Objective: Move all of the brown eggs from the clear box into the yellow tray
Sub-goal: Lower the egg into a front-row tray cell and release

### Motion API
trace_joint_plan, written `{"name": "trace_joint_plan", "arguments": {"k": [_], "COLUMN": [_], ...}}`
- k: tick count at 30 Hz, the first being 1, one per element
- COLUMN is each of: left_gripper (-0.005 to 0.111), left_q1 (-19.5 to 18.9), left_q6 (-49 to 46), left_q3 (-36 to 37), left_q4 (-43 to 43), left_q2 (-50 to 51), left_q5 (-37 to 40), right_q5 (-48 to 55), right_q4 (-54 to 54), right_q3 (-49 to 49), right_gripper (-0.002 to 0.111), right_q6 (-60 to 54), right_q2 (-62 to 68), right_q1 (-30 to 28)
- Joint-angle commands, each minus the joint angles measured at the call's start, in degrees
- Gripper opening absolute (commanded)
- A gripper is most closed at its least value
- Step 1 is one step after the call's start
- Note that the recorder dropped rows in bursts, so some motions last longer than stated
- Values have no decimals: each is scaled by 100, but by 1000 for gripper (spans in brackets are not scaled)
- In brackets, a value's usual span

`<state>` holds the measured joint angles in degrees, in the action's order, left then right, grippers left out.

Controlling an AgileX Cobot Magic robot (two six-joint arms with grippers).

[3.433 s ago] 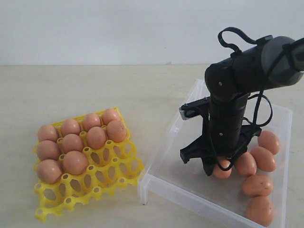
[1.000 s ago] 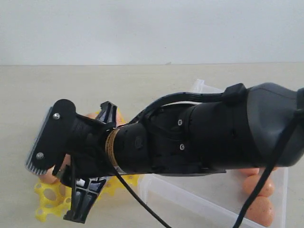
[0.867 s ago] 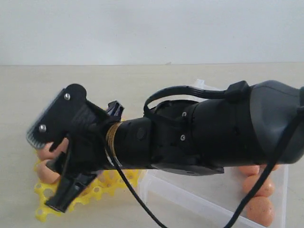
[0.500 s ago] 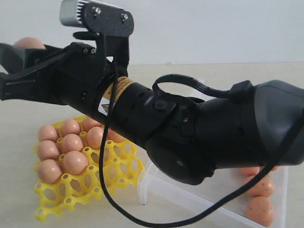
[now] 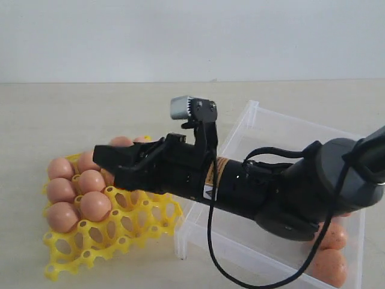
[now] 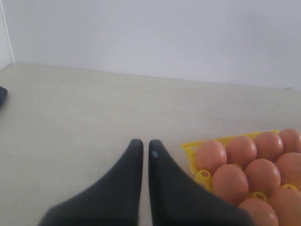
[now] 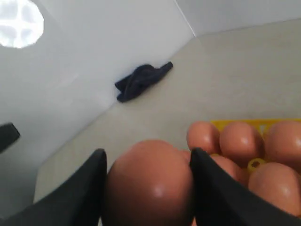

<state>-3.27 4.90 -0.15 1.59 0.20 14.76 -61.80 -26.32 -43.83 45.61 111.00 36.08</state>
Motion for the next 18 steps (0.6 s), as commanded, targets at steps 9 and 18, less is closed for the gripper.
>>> {"name": "trace_joint_plan", "arguments": {"k": [9, 18], "left_gripper": [4, 4], "left_q1": [-15, -15], "left_q6": [2, 2], "left_q3": [15, 15], "left_q4": [14, 14], "left_q2": [-20, -20], "left_q5": [-18, -18], "right_q5": [1909, 2002], "right_q4": [-589, -931], "right_q3": [-913, -999], "right_gripper": [0, 0], "right_q6": [-567, -458], "right_q2": [517, 640], "right_q1": [-13, -13]}}
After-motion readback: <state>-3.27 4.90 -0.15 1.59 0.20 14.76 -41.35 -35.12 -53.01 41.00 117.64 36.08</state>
